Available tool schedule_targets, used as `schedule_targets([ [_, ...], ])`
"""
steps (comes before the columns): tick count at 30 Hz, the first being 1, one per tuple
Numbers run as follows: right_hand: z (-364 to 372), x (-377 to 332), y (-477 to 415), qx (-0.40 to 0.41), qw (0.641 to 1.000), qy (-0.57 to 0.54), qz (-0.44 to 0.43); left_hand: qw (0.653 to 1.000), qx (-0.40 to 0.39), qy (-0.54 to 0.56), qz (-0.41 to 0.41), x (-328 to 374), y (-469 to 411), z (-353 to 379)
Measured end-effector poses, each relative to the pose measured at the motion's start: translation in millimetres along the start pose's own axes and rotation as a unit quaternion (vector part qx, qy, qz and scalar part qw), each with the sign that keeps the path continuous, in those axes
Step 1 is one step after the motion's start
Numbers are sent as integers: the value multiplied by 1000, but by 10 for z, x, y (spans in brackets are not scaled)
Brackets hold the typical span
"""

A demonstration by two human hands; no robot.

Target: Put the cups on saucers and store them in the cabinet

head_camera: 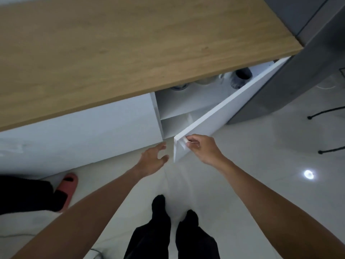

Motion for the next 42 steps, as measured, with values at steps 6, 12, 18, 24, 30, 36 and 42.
schedule_targets([
  [6,145,-330,-579,43,999,-10,-11,991,3,133,-14,-8,-262,-279],
  [12,240,-570,-1022,58,998,-29,-8,980,30,193,-33,-20,-574,-598],
  [18,243,-725,-1279,74,996,-45,-4,975,26,218,-44,-57,-768,-769],
  [24,260,-812,-1415,77,996,-48,-2,975,14,217,-45,-66,-868,-850],
  [30,296,-856,-1474,70,996,-55,0,978,16,202,-41,-36,-927,-914],
  [36,304,-862,-1473,35,999,-37,-3,980,16,191,-44,-82,-937,-935],
  [42,268,-901,-1386,-4,1000,4,-10,990,30,138,-28,-73,-869,-1035],
])
Point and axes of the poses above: each hand's wrist, its own y-axis away from the middle knuckle, its own z-axis out of the palm, x = y × z, the point moved 9 cm from there along -y, towards the middle knuckle, and after that the axes turned 15 degrees about -y, right-handed, at the moved point
